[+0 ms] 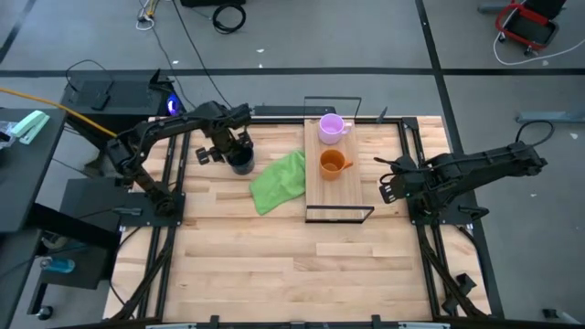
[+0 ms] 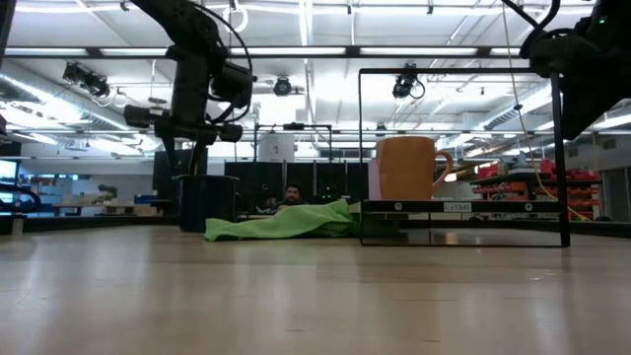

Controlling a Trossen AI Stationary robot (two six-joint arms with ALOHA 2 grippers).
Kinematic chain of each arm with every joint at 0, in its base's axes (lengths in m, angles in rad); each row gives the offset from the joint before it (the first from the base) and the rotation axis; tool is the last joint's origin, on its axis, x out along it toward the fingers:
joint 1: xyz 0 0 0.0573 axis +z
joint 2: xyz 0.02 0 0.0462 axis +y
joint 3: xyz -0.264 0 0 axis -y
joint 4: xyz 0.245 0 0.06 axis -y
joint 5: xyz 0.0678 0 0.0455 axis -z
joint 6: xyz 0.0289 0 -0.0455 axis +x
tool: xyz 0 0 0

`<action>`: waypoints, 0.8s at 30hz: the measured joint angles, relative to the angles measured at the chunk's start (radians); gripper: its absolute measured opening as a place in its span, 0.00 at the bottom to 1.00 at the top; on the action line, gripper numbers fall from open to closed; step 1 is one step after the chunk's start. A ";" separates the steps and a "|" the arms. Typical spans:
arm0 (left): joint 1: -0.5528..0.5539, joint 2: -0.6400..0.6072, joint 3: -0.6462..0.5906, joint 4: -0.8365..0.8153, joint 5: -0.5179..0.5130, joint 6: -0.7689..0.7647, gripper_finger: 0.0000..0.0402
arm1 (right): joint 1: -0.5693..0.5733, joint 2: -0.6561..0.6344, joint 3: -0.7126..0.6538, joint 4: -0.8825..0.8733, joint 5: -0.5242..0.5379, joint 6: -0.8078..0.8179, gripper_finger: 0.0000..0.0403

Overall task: Stack small to large cups/mugs on shelf
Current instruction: Put the blue mug on the shelf

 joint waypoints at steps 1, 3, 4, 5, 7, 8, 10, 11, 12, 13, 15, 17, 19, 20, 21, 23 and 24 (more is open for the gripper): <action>0.005 0.002 0.000 -0.001 0.000 0.013 0.33 | 0.000 0.000 0.000 0.000 -0.001 0.001 0.02; 0.012 0.009 0.000 0.001 0.000 0.026 0.32 | 0.000 0.000 0.000 0.005 -0.002 0.002 0.02; 0.013 0.015 0.000 0.002 -0.001 0.027 0.32 | 0.000 0.000 0.000 0.009 -0.002 0.002 0.02; 0.013 0.020 0.000 0.004 -0.001 0.027 0.32 | 0.000 0.000 0.000 0.012 -0.002 0.002 0.02; 0.014 0.031 0.000 0.012 0.003 0.036 0.32 | 0.000 0.000 0.000 0.019 -0.002 0.000 0.02; 0.014 0.038 0.000 0.017 0.007 0.042 0.31 | 0.000 0.000 0.000 0.024 -0.002 0.000 0.02; 0.014 0.054 0.000 0.021 0.018 0.043 0.31 | 0.000 0.000 0.000 0.025 -0.003 0.000 0.02; 0.016 0.060 0.000 0.024 0.024 0.043 0.32 | 0.000 0.000 0.000 0.025 -0.002 0.000 0.02; 0.017 0.064 0.000 0.027 0.028 0.043 0.32 | 0.000 0.000 0.000 0.025 -0.002 0.000 0.02; 0.017 0.067 0.000 0.030 0.031 0.044 0.32 | 0.000 0.000 0.000 0.025 -0.002 0.001 0.02; 0.018 0.075 0.000 0.041 0.032 0.044 0.32 | 0.000 0.000 0.000 0.025 -0.003 0.002 0.02; 0.019 0.081 0.000 0.053 0.033 0.046 0.31 | 0.000 0.000 0.000 0.026 -0.003 0.003 0.02; 0.022 0.081 0.000 0.055 0.035 0.051 0.30 | 0.000 0.000 0.000 0.029 -0.003 0.003 0.02; 0.022 0.081 0.000 0.059 0.035 0.051 0.29 | 0.000 0.000 0.000 0.031 -0.003 0.003 0.02; 0.024 0.081 0.000 0.065 0.035 0.050 0.28 | 0.000 0.000 0.000 0.033 -0.003 0.003 0.02; 0.031 0.081 0.000 0.066 0.035 0.051 0.27 | 0.000 0.000 0.000 0.036 -0.006 0.003 0.02; 0.034 0.081 0.000 0.064 0.035 0.053 0.26 | 0.000 0.000 0.000 0.039 -0.007 0.003 0.02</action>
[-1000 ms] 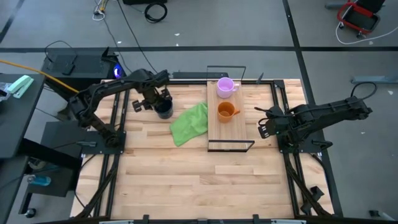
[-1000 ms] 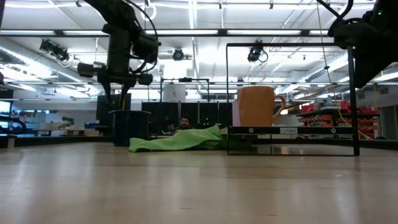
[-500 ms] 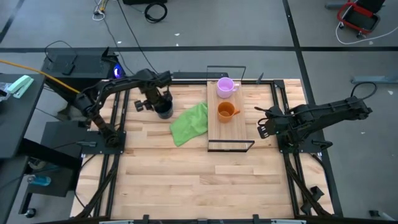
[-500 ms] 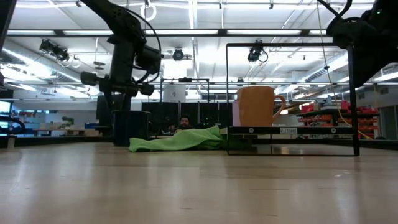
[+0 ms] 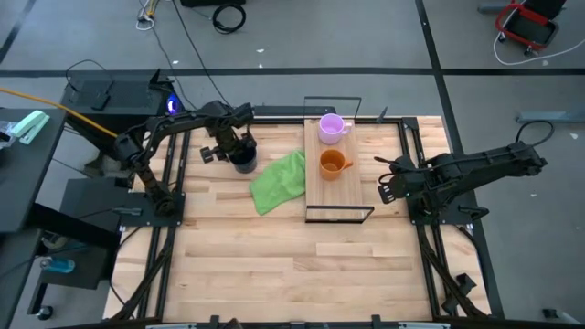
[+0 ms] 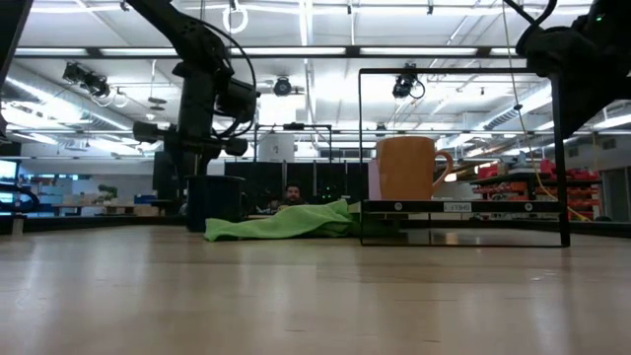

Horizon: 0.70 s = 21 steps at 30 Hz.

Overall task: Stack small to large cups/mugs on shelf
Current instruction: Put the blue mug on the shelf

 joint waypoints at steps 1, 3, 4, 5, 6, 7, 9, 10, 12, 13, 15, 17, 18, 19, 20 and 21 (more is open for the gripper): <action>0.001 0.000 0.000 0.001 0.000 0.000 0.25 | 0.000 0.000 0.000 0.004 0.000 0.000 0.02; 0.003 0.000 0.000 0.002 -0.006 0.000 0.23 | 0.000 0.000 0.000 0.004 0.000 0.000 0.02; 0.006 0.000 0.000 0.004 -0.011 0.001 0.22 | 0.000 0.000 0.000 0.005 0.000 0.000 0.02; 0.007 0.000 0.000 0.005 -0.016 0.001 0.20 | 0.000 0.000 0.000 0.006 0.000 0.000 0.02; 0.006 0.000 0.000 0.006 -0.019 0.001 0.18 | 0.000 0.000 0.000 0.006 0.000 0.000 0.02; 0.007 0.000 0.000 0.006 -0.024 0.001 0.16 | 0.000 0.000 0.000 0.006 0.000 0.000 0.02; 0.007 0.000 0.000 0.007 -0.034 0.002 0.12 | 0.000 0.000 0.000 0.006 0.000 0.000 0.02; 0.007 -0.001 0.000 0.010 -0.039 0.000 0.11 | 0.000 0.000 0.000 0.007 0.000 0.000 0.02; 0.010 -0.004 0.001 0.021 -0.047 0.010 0.09 | 0.000 0.000 0.000 0.009 0.000 0.000 0.02; 0.012 -0.004 0.001 0.028 -0.050 0.018 0.08 | 0.000 0.000 0.000 0.011 0.000 0.000 0.02; 0.019 -0.003 0.001 0.038 -0.053 0.034 0.09 | 0.000 0.000 0.000 0.011 0.000 0.000 0.02; 0.027 -0.003 0.001 0.045 -0.055 0.045 0.10 | 0.000 0.000 0.000 0.012 0.000 0.000 0.02; 0.030 -0.002 0.001 0.046 -0.059 0.058 0.11 | 0.000 0.000 0.000 0.012 0.000 0.000 0.02; 0.033 -0.002 0.000 0.049 -0.063 0.069 0.12 | 0.000 0.000 0.000 0.012 0.000 0.000 0.02; 0.035 -0.002 0.000 0.052 -0.067 0.089 0.12 | 0.000 0.000 0.000 0.012 0.000 0.000 0.02; 0.036 -0.002 0.000 0.056 -0.069 0.107 0.11 | 0.000 0.000 0.000 0.012 0.000 0.000 0.02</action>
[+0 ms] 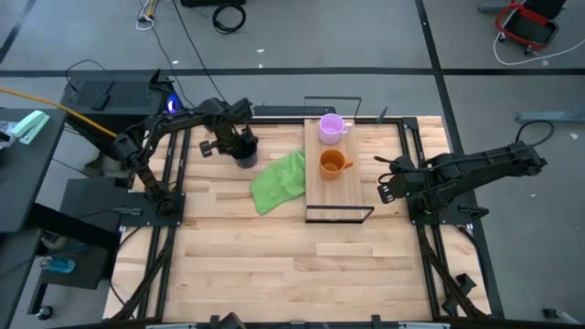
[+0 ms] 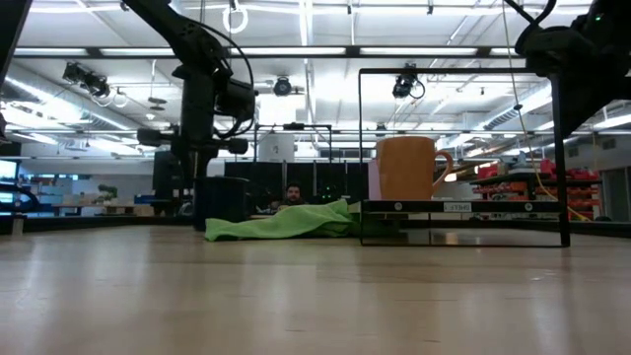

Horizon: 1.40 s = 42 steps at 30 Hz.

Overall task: Stack small to large cups/mugs on shelf
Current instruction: Put the blue mug on the shelf

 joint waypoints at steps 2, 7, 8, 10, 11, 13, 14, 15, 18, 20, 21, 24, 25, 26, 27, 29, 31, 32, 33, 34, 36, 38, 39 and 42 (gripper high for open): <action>0.000 0.000 0.000 0.010 -0.004 0.036 0.08 | 0.000 0.000 0.000 0.000 0.001 0.000 0.02; -0.001 0.000 0.000 0.022 -0.005 0.072 0.08 | 0.000 0.000 0.000 0.001 0.004 0.000 0.02; -0.001 0.000 0.000 0.025 -0.005 0.073 0.08 | 0.000 0.000 0.000 0.001 0.004 0.000 0.02; -0.001 0.000 0.000 0.039 -0.005 0.079 0.08 | 0.000 0.000 0.000 0.001 0.004 0.006 0.02; -0.001 0.000 0.000 0.047 -0.005 0.086 0.08 | 0.000 0.000 0.000 0.001 0.005 0.008 0.02; -0.001 0.000 0.000 0.064 -0.005 0.120 0.08 | 0.000 0.000 0.000 0.001 0.005 0.009 0.02; -0.001 0.000 0.000 0.069 -0.005 0.137 0.08 | 0.000 0.000 0.000 0.001 0.005 0.009 0.02; -0.001 0.000 0.000 0.073 -0.005 0.149 0.08 | 0.000 0.000 0.000 0.001 0.005 0.009 0.02; -0.001 -0.001 0.000 0.076 -0.004 0.177 0.08 | 0.000 0.000 0.000 0.001 0.009 0.009 0.02; -0.001 -0.006 0.000 0.077 0.002 0.185 0.08 | 0.000 0.000 0.000 0.001 0.013 0.009 0.02; -0.004 -0.009 -0.001 0.080 0.002 0.197 0.08 | 0.000 0.000 0.000 0.001 0.013 0.009 0.02; -0.010 -0.025 -0.001 0.100 0.006 0.228 0.08 | 0.000 0.000 0.000 0.001 0.017 0.009 0.02; -0.011 -0.032 -0.001 0.104 0.006 0.231 0.07 | 0.000 0.000 0.000 0.001 0.019 0.009 0.02; -0.013 -0.039 -0.001 0.104 0.006 0.234 0.07 | 0.000 0.000 0.000 0.002 0.020 0.009 0.02; -0.014 -0.048 -0.001 0.103 0.009 0.235 0.07 | 0.000 0.000 0.000 0.002 0.020 0.009 0.02; -0.016 -0.068 -0.001 0.105 0.009 0.246 0.07 | 0.000 0.000 0.000 0.002 0.020 0.009 0.02; -0.016 -0.084 -0.001 0.108 0.009 0.255 0.07 | 0.000 0.000 0.000 0.002 0.020 0.009 0.02; -0.016 -0.090 -0.001 0.105 0.009 0.257 0.07 | 0.000 0.000 0.000 0.002 0.020 0.009 0.02; -0.016 -0.097 -0.001 0.104 0.010 0.258 0.07 | 0.000 0.000 0.000 0.005 0.020 0.009 0.02; -0.016 -0.102 -0.001 0.105 0.010 0.258 0.07 | 0.000 0.000 0.000 0.008 0.020 0.008 0.02; -0.016 -0.108 -0.001 0.106 0.013 0.259 0.07 | 0.000 0.000 0.000 0.015 0.020 0.008 0.02; -0.016 -0.110 -0.001 0.105 0.032 0.269 0.07 | 0.000 0.000 0.000 0.021 0.020 0.008 0.02; -0.016 -0.114 -0.001 0.107 0.045 0.278 0.07 | 0.000 0.000 0.000 0.022 0.020 0.008 0.02; -0.021 -0.120 -0.001 0.110 0.086 0.304 0.07 | 0.000 0.000 0.000 0.023 0.020 0.008 0.02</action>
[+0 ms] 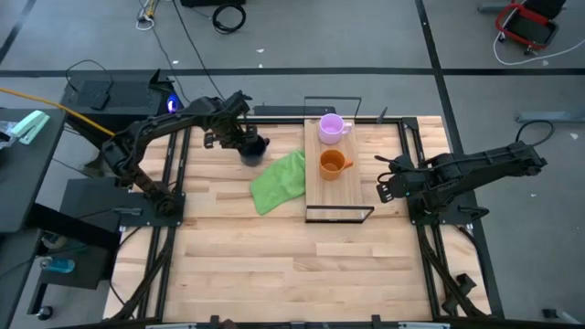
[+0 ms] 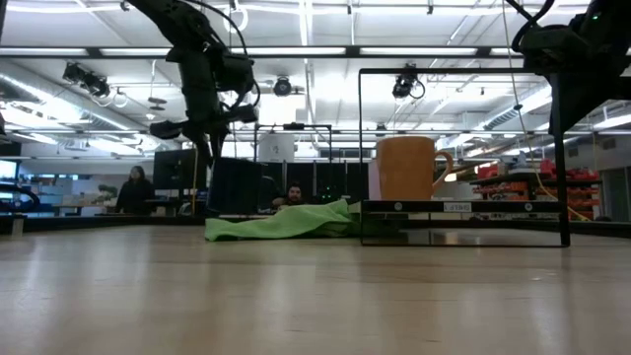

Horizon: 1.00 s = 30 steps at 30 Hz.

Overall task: Stack small to large cups/mugs on shelf
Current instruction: Put the blue mug on the shelf

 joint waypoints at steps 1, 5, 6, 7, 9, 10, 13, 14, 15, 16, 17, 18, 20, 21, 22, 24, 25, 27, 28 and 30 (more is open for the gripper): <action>-0.002 -0.007 0.000 -0.001 0.006 0.004 0.07 | 0.000 0.000 0.000 0.000 0.000 0.000 0.02; -0.019 -0.043 0.000 0.014 0.011 0.009 0.07 | 0.000 0.000 0.000 0.000 0.000 0.000 0.02; -0.023 -0.055 0.000 0.010 0.013 0.008 0.07 | 0.000 0.000 0.000 0.000 0.000 0.000 0.02; -0.029 -0.068 0.000 0.011 0.013 0.009 0.07 | 0.000 0.000 0.000 0.000 0.000 0.000 0.02; -0.038 -0.097 0.000 0.016 0.016 0.020 0.07 | 0.000 0.000 0.000 0.000 0.000 0.000 0.02; -0.044 -0.111 0.000 0.015 0.023 0.023 0.07 | 0.000 0.000 0.000 0.000 0.000 0.000 0.02; -0.066 -0.153 0.000 0.017 0.042 0.023 0.07 | 0.000 0.000 0.000 0.000 0.000 0.000 0.02; -0.075 -0.169 0.000 0.017 0.051 0.022 0.07 | 0.000 0.000 0.000 0.000 0.000 0.000 0.02; -0.086 -0.184 0.000 0.021 0.060 0.021 0.07 | 0.000 0.000 0.000 0.000 0.000 0.000 0.02; -0.098 -0.197 0.000 0.030 0.069 0.018 0.07 | 0.000 0.000 0.000 0.000 0.000 0.000 0.02; -0.108 -0.209 0.000 0.037 0.078 0.011 0.07 | 0.000 0.000 0.000 0.000 0.000 0.000 0.02; -0.121 -0.222 0.000 0.043 0.086 0.000 0.07 | 0.000 0.000 0.000 0.000 0.000 0.000 0.02; -0.150 -0.245 0.000 0.080 0.108 -0.015 0.07 | 0.000 0.000 0.000 0.000 0.000 0.000 0.02; -0.165 -0.254 0.000 0.105 0.117 -0.026 0.07 | 0.000 0.000 0.000 0.000 0.000 0.000 0.02; -0.181 -0.260 0.000 0.128 0.124 -0.032 0.07 | 0.000 0.000 0.000 0.000 0.000 0.000 0.02; -0.211 -0.267 0.000 0.180 0.144 -0.052 0.07 | 0.000 0.000 0.000 0.000 0.000 0.000 0.02; -0.225 -0.268 0.000 0.212 0.152 -0.065 0.07 | 0.000 0.000 0.000 0.000 0.000 0.001 0.02; -0.255 -0.269 0.000 0.268 0.172 -0.079 0.07 | 0.000 0.000 0.000 0.000 0.000 0.013 0.02; -0.268 -0.269 0.000 0.282 0.177 -0.083 0.07 | 0.000 0.000 0.000 0.000 0.000 0.017 0.02; -0.291 -0.269 0.000 0.297 0.179 -0.083 0.07 | 0.000 0.000 0.000 0.000 0.000 0.018 0.02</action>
